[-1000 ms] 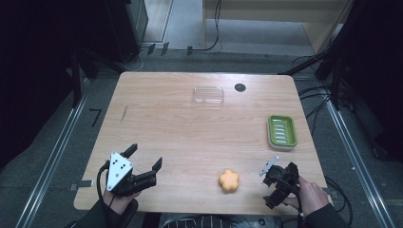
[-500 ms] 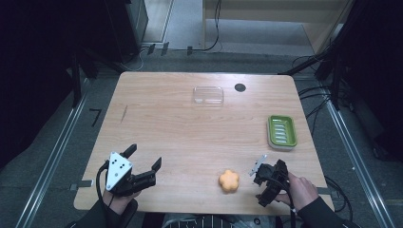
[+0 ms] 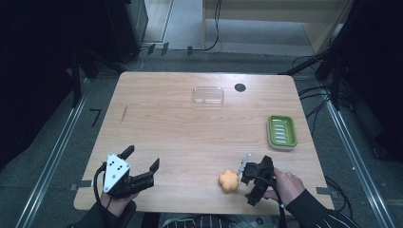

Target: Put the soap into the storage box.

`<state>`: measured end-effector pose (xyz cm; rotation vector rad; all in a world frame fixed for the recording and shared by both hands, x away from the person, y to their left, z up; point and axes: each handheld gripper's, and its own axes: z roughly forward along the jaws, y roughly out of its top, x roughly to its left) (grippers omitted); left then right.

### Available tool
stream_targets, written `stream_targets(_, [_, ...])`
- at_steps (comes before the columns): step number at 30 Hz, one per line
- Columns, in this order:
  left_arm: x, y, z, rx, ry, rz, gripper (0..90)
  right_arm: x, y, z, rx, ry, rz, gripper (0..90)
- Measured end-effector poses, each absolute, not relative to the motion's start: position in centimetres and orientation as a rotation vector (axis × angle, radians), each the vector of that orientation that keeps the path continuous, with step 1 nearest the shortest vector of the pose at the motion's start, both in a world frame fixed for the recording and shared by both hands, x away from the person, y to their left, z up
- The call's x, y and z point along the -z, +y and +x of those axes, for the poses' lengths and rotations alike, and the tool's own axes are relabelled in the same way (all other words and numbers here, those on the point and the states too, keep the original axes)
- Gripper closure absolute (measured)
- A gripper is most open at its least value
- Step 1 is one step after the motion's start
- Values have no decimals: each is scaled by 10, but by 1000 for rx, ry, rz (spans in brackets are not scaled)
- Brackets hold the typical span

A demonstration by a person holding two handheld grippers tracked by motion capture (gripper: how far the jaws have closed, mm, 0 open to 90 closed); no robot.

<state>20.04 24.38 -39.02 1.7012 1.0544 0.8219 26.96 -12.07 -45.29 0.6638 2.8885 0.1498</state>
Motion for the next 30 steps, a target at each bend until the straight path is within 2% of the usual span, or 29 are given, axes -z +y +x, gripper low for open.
stream_targets(28, [390,245,201,-821,1054,1700,137,452,-89,280,-180,2952,533,0])
stream_targets(30, [390,244,201,-822,1053,1703,137,454,-86,282,-176,2963,525,24])
